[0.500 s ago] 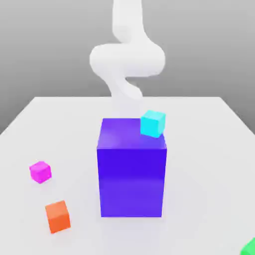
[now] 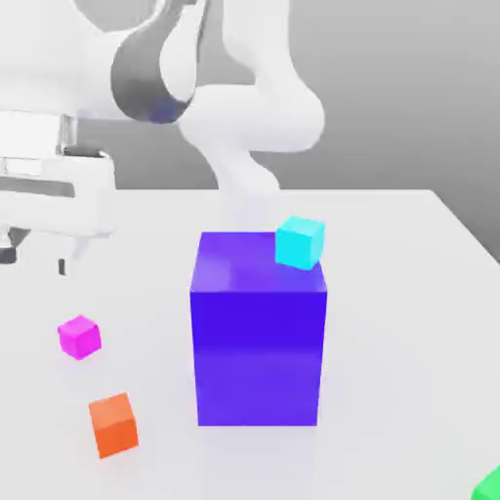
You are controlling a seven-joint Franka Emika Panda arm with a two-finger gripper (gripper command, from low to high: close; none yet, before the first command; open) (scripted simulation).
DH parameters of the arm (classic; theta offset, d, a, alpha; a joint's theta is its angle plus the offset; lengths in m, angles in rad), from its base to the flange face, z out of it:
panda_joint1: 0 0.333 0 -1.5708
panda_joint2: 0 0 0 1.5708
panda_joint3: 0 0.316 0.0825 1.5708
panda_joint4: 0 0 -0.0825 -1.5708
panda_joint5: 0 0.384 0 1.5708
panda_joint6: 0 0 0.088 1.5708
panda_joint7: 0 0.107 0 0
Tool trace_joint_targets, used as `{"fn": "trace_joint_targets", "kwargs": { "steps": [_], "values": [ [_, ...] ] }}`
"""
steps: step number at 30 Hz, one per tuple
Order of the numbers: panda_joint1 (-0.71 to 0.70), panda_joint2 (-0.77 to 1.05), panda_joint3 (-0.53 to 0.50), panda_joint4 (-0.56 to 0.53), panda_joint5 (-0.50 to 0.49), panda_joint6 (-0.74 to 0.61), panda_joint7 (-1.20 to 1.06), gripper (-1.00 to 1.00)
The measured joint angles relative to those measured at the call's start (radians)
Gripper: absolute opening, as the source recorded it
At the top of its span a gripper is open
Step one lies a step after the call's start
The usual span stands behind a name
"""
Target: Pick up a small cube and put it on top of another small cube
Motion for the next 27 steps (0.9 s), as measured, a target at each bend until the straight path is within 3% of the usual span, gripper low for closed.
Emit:
{"fn": "trace_joint_targets", "kwargs": {
  "steps": [4, 6, 10, 17, 18, 24, 27],
  "values": [
    [-0.093, 0.163, -0.083, -0.103, 0.018, 0.114, -0.066, 0.00],
    [-0.134, 0.217, -0.071, -0.111, 0.075, 0.151, -0.117, 0.00],
    [-0.190, 0.308, 0.037, -0.092, 0.243, 0.213, -0.244, 0.00],
    [-0.421, 0.457, 0.323, -0.054, 0.470, 0.323, -0.414, 0.00],
    [-0.448, 0.473, 0.355, -0.051, 0.484, 0.336, -0.425, -1.00],
    [-0.462, 0.480, 0.370, -0.049, 0.490, 0.341, -0.429, -1.00],
    [-0.410, 0.442, 0.305, -0.058, 0.437, 0.312, -0.391, -1.00]
  ]
}}
